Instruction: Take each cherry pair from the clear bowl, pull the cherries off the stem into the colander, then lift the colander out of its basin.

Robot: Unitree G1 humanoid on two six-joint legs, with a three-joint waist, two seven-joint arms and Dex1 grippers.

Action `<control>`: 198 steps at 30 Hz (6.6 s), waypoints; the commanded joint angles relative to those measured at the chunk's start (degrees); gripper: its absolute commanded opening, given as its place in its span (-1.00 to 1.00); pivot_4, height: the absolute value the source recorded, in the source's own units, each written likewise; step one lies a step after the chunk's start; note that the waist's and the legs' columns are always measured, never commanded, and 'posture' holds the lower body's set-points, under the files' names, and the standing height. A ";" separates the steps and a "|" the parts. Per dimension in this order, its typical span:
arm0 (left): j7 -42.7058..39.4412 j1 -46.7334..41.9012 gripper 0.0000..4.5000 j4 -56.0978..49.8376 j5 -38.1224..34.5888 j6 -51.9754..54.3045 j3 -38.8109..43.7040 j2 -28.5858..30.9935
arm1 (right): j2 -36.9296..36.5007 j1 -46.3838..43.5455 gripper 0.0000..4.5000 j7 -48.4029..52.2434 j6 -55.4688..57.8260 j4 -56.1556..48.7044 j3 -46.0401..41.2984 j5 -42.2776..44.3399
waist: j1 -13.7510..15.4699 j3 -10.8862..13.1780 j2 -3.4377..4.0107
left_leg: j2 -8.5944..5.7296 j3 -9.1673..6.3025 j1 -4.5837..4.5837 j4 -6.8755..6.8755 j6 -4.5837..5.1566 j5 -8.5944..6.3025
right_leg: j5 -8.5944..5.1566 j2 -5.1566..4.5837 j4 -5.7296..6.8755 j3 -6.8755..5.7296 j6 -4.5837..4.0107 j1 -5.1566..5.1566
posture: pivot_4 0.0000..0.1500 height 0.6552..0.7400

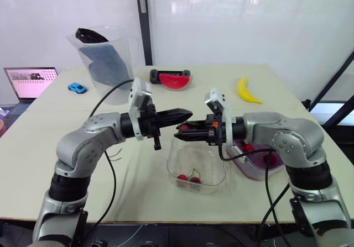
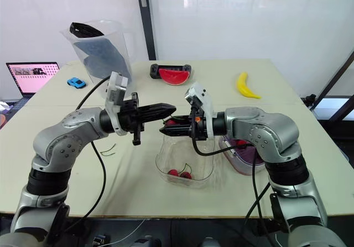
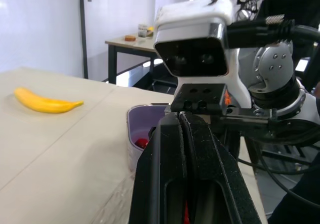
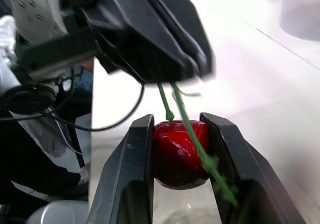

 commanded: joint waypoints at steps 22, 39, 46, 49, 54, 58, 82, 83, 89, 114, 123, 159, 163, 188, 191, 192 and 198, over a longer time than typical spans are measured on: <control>-1.53 5.77 -1.00 -0.90 2.11 -6.40 2.63 2.53 | -34.30 -2.82 -0.38 26.34 -28.88 25.74 8.51 -30.22 | -0.10 0.01 0.01 | 0.04 0.20 0.07 -0.11 0.05 -0.03 | 0.00 0.02 -0.09 0.05 0.00 0.00 | 1.00 1.00; 0.16 7.12 -1.00 -3.44 2.06 -5.55 1.67 2.40 | -25.72 -2.73 0.83 29.20 -42.74 39.59 11.71 -44.65 | 0.12 0.03 0.03 | 0.03 0.15 0.04 -0.11 -0.33 0.19 | 0.00 -0.02 -0.09 0.07 0.00 -0.02 | 1.00 1.00; -0.86 6.33 -1.00 -2.37 1.57 -5.31 2.06 3.26 | -29.14 -8.24 0.99 37.04 -30.42 30.79 3.33 -35.86 | 0.25 0.10 0.16 | 0.02 0.14 0.03 -0.11 -0.33 0.19 | 0.00 -0.03 -0.10 0.07 0.00 -0.02 | 1.00 1.00; -0.80 6.03 -1.00 -2.25 0.71 -4.49 2.54 3.54 | -29.84 -10.01 0.99 41.21 -21.46 24.76 -0.66 -27.98 | 0.11 0.10 0.16 | 0.04 0.13 0.04 -0.16 -0.26 0.15 | 0.00 -0.01 -0.10 0.06 0.00 -0.02 | 1.00 1.00; 0.13 8.23 -1.00 -4.53 -4.62 2.50 5.97 7.89 | -25.51 -10.48 0.99 42.12 -6.65 10.77 -7.31 -10.20 | -0.12 0.10 0.16 | 0.06 0.10 0.06 -0.16 -0.03 0.02 | 0.00 0.00 -0.10 0.06 0.00 0.00 | 1.00 1.00; 4.45 12.80 -1.00 -4.27 -9.81 8.45 13.67 12.24 | -20.95 -8.30 0.99 37.49 -4.72 3.80 -6.12 -6.51 | 0.06 0.09 0.15 | 0.12 0.05 0.11 -0.20 -0.02 0.01 | 0.00 0.00 -0.07 0.06 0.00 0.01 | 1.00 1.00; 24.21 34.22 -0.87 9.60 -9.67 16.77 24.03 9.44 | -15.29 -1.27 1.00 25.08 -7.39 0.84 -7.51 -1.18 | 0.29 0.06 0.09 | 0.09 0.06 0.10 -0.21 -0.05 0.03 | 0.00 -0.09 -0.04 0.07 -0.01 -0.04 | 1.00 1.00; 24.27 33.51 -0.74 9.72 -10.45 17.27 25.40 10.16 | -15.30 -0.96 1.00 24.62 -7.41 1.16 -7.85 -1.08 | 0.30 0.06 0.08 | 0.09 0.07 0.10 -0.21 -0.05 0.03 | 0.00 -0.09 -0.04 0.08 -0.01 -0.04 | 1.00 1.00; 21.53 30.37 0.55 10.51 -12.67 18.30 30.51 15.34 | -15.21 -0.73 1.00 22.45 -5.18 -0.50 -7.08 0.29 | 0.19 0.05 0.07 | 0.12 0.07 0.10 -0.25 -0.06 0.03 | 0.00 -0.09 -0.05 0.08 -0.01 -0.07 | 1.00 1.00; -16.95 16.98 0.97 -1.61 10.17 -19.85 4.93 24.55 | -26.02 -12.02 1.00 22.99 -3.11 -8.57 6.07 -8.41 | -0.40 0.11 0.20 | 0.07 0.23 0.05 -0.32 -0.06 0.03 | 0.00 -0.03 -0.09 0.14 -0.01 -0.17 | 1.00 1.00; -17.85 23.20 0.97 -4.50 10.04 -26.17 7.75 20.82 | -18.96 -22.75 1.00 30.75 -13.58 -3.14 29.89 -26.29 | -0.11 0.11 0.17 | 0.09 0.18 0.02 -0.29 -0.06 0.03 | 0.00 -0.02 -0.09 0.10 -0.01 -0.17 | 1.00 1.00; -18.26 26.34 1.00 -2.33 13.41 -27.12 10.29 24.44 | -3.11 -9.13 0.38 37.29 -31.56 10.64 37.49 -48.11 | -0.18 0.09 0.14 | 0.06 0.13 -0.01 -0.26 -0.09 0.05 | 0.00 0.01 0.03 0.09 -0.02 -0.25 | 1.00 1.00; -19.52 26.14 1.00 -1.15 13.13 -26.89 10.87 25.40 | -2.40 -8.43 0.28 37.54 -31.66 10.96 37.22 -48.66 | -0.19 0.10 0.14 | 0.06 0.13 0.00 -0.27 -0.10 0.05 | 0.00 0.02 0.04 0.09 -0.02 -0.27 | 1.00 1.00; -19.18 22.88 1.00 0.68 14.07 -27.34 7.05 22.52 | -0.74 -15.05 0.29 36.25 -64.96 26.30 33.13 -59.96 | -1.09 0.09 0.13 | 0.05 0.12 0.00 -0.27 -0.32 0.18 | 0.00 0.02 0.06 0.07 -0.02 -0.24 | 1.00 1.00; -19.10 21.51 1.00 2.08 14.41 -28.09 6.56 21.82 | -1.07 -14.14 0.96 39.23 -59.28 21.75 29.80 -55.81 | -1.30 0.09 0.14 | 0.05 0.08 0.00 -0.29 -0.38 0.21 | 0.00 0.02 0.07 0.05 -0.02 -0.25 | 1.00 1.00; -19.14 20.88 1.00 2.63 14.29 -28.01 6.50 21.61 | -1.29 -13.77 0.98 40.28 -56.71 19.81 28.41 -54.03 | -1.24 0.10 0.14 | 0.05 0.08 0.00 -0.29 -0.40 0.22 | 0.00 0.02 0.08 0.05 -0.02 -0.25 | 1.00 1.00; -19.76 19.18 1.00 3.37 13.66 -27.33 6.65 20.93 | -2.79 -9.50 0.98 39.42 -29.36 5.44 18.82 -45.82 | -1.09 0.09 0.14 | 0.05 -0.03 -0.01 -0.28 -0.38 0.22 | 0.00 0.02 0.09 -0.01 -0.02 -0.22 | 1.00 1.00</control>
